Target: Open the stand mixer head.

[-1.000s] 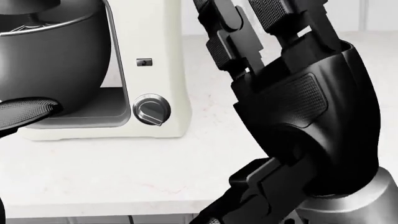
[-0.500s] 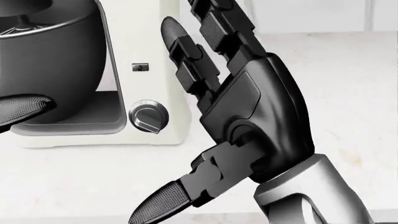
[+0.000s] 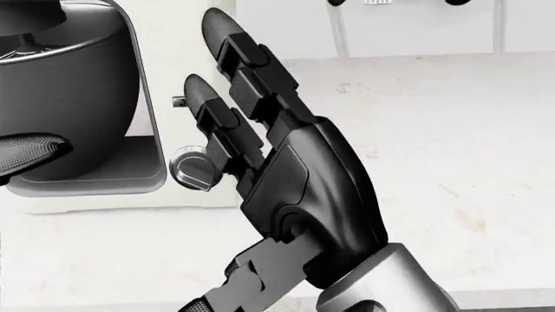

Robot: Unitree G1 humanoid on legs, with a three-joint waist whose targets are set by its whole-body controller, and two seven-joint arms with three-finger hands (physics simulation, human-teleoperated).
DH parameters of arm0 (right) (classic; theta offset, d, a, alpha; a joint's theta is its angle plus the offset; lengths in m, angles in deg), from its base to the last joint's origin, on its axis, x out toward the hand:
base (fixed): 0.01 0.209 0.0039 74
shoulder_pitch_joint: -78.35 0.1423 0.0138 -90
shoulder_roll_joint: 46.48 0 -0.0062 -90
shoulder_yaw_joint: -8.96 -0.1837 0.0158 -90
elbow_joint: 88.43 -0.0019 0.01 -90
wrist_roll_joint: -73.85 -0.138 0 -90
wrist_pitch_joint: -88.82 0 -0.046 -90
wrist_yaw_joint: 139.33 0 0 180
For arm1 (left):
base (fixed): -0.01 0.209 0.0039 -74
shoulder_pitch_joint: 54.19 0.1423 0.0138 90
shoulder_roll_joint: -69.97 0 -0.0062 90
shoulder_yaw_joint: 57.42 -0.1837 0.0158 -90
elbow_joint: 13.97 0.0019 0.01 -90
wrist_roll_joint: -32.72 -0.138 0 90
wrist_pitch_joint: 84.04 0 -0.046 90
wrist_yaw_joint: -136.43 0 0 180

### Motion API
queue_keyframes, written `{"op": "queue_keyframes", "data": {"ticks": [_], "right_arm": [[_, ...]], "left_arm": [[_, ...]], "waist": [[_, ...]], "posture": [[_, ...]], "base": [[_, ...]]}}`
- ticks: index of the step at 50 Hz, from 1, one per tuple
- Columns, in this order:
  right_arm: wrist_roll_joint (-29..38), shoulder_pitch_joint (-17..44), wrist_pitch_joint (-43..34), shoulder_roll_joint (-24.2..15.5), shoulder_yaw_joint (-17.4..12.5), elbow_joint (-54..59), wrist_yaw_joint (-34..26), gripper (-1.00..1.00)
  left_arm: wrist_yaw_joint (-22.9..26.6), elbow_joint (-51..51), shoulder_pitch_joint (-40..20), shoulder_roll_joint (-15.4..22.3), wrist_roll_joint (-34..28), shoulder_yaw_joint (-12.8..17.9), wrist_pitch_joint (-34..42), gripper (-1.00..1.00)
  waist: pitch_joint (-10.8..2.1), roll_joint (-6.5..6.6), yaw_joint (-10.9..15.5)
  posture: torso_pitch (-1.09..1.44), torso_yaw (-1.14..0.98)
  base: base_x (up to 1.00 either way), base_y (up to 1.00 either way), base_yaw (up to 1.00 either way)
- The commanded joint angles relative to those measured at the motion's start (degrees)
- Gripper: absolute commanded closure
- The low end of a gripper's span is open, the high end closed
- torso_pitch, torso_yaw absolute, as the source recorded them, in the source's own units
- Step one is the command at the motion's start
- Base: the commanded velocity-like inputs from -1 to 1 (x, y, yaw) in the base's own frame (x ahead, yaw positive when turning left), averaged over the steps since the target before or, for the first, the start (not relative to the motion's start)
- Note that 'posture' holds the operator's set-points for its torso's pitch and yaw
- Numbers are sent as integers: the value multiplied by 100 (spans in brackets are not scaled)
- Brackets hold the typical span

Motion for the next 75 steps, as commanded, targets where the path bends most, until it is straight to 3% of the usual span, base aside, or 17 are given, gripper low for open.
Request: {"op": "queue_keyframes", "data": {"ticks": [1,6,18,29,51,75], "right_arm": [[54,157,186,55,-4,-54,-67,-100],[149,346,223,162,-4,131,-117,-100],[550,-143,547,172,317,302,-457,-100],[743,-298,757,175,367,526,-651,-100],[804,81,1041,206,41,1100,-842,-100],[940,83,1257,258,105,1378,-934,-100]], "left_arm": [[22,-87,-124,38,-7,17,-70,-100],[23,-87,-113,39,-6,21,-76,-100],[36,-29,-86,64,9,62,-130,-100],[15,-50,-135,82,7,62,-82,-100],[17,-40,-143,73,-15,46,-90,-100],[-5,-71,-126,91,16,87,-71,-100]], "waist": [[-27,21,-1],[-26,41,-9],[-32,52,6],[-46,57,14],[-59,64,13],[-57,66,7]], "posture": [[-25,0],[-25,0],[-25,0],[-25,0],[-25,0],[-25,0]], "base": [[0,0,0],[0,0,0],[0,0,0],[0,0,0],[0,0,0],[0,0,0]]}}
